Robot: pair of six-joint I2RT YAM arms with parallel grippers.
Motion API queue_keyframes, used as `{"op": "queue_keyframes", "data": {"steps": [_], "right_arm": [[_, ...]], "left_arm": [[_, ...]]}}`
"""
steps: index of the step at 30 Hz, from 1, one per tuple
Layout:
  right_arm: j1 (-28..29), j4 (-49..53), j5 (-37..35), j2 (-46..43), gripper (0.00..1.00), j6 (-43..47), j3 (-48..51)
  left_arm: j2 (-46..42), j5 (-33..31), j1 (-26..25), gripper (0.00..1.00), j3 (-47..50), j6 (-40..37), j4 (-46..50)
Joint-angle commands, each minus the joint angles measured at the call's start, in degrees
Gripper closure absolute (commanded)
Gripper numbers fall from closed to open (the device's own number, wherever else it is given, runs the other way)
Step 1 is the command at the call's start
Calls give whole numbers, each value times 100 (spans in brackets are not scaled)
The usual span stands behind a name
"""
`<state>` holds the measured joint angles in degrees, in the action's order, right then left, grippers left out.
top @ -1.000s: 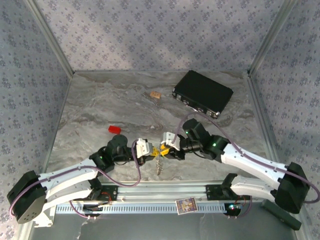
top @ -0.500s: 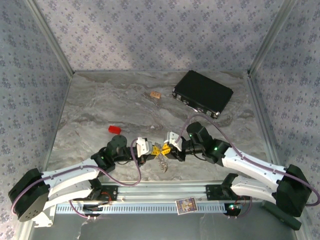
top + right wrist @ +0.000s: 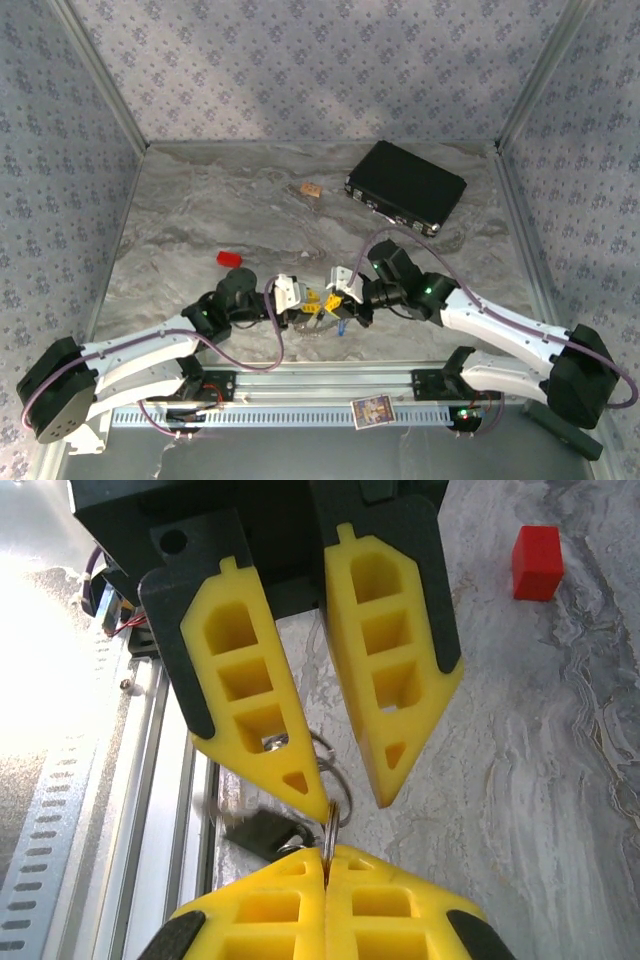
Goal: Put the keys on the keyring
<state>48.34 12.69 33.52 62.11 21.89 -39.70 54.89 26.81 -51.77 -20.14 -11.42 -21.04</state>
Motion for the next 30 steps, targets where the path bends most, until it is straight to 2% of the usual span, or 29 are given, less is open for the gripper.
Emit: {"op": "queue_keyframes", "data": {"steps": [1, 6, 12, 15, 17, 24, 30], "right_arm": [[-19, 697, 214, 164, 100, 474, -494], [5, 849, 242, 335, 100, 668, -731], [3, 854, 232, 352, 100, 644, -794], [-69, 653, 109, 166, 78, 380, -562], [-121, 459, -10, 8, 71, 169, -325], [-65, -360, -296, -277, 66, -444, 421], [-33, -522, -557, -535, 65, -492, 696]], "left_arm": [[62, 215, 0, 80, -368, -334, 448], [229, 400, -1, 82, -529, -431, 628], [298, 489, -2, 100, -649, -563, 848], [274, 492, 0, 100, -610, -555, 786], [253, 476, 0, 100, -526, -496, 620], [233, 342, 0, 100, -137, -164, -356], [168, 366, -1, 100, -31, -121, -450]]}}
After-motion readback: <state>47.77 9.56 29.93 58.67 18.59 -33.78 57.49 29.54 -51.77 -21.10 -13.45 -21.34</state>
